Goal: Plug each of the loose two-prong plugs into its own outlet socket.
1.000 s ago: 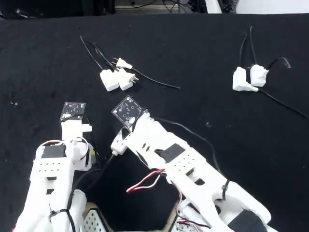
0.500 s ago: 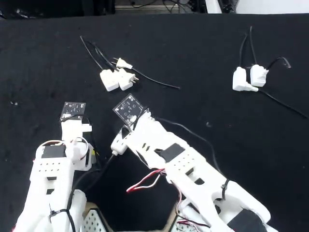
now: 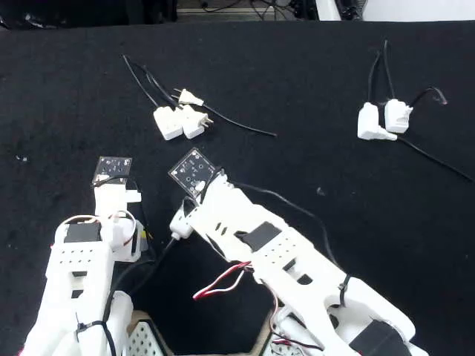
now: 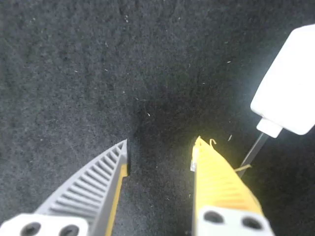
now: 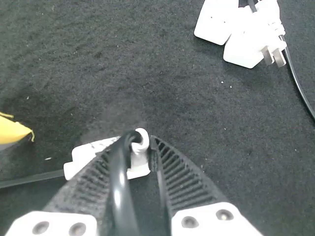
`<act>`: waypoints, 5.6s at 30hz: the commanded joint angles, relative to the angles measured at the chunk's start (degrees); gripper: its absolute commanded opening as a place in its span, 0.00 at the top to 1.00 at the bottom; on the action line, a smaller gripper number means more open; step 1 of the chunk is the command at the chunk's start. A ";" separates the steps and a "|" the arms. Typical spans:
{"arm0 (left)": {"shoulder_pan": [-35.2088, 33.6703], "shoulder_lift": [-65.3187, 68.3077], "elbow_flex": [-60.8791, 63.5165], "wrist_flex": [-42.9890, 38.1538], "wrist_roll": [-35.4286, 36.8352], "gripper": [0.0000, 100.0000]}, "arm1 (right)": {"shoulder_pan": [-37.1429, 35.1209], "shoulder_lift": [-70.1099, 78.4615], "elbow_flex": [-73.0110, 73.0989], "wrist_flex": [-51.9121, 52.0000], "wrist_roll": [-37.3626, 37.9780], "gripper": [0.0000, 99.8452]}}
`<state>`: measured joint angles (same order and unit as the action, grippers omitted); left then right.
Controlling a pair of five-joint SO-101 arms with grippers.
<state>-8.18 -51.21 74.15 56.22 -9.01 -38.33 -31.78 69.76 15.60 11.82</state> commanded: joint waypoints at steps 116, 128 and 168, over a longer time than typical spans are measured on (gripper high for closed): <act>-38.55 -1.49 -7.25 -4.57 19.34 0.78 | -8.62 27.30 -44.00 48.00 63.91 0.78; -42.15 -1.49 -7.78 -5.71 22.33 0.78 | -8.35 33.54 -46.29 47.65 71.47 0.78; -42.15 -1.49 -7.52 -5.98 22.07 0.78 | 17.93 21.05 -51.38 46.07 25.85 0.99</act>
<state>-49.85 -51.65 69.85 51.38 12.88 -27.78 -1.01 20.97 59.65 50.07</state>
